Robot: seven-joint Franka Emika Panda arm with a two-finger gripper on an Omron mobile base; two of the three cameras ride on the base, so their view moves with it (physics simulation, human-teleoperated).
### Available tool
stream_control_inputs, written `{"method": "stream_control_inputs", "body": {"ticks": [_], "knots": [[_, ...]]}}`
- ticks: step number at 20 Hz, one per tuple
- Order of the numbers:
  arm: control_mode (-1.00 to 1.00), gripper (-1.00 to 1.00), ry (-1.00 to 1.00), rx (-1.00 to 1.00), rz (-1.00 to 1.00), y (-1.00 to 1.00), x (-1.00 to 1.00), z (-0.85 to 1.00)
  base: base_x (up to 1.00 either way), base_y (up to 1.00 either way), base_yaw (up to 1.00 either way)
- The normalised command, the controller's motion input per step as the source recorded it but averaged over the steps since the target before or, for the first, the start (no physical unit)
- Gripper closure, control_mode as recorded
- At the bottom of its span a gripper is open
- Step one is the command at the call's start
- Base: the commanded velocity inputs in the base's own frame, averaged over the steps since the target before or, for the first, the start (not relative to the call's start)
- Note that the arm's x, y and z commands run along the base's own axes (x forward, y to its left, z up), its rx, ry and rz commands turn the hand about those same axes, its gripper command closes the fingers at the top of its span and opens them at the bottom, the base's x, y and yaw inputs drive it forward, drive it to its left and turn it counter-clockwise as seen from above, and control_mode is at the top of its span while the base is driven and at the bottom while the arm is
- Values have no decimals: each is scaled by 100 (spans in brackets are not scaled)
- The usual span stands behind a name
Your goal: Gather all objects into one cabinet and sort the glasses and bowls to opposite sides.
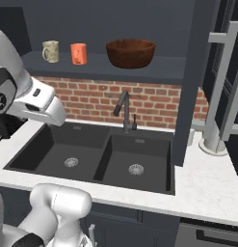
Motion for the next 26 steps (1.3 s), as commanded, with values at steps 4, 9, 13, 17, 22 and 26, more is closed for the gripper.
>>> {"method": "stream_control_inputs", "body": {"ticks": [4,9,13,17,22,26], "knots": [[-100,-100,-1,-9,2,3,-40,12,0,0,0],[-100,-100,-9,-12,0,0,-36,-23,0,0,0],[-100,-100,-11,-6,0,0,-23,-26,0,0,0],[-100,-100,-11,0,0,-1,0,-7,0,0,0],[-100,-100,-5,0,0,0,0,0,0,0,0],[100,-100,0,0,0,0,0,0,-6,0,0]]}}
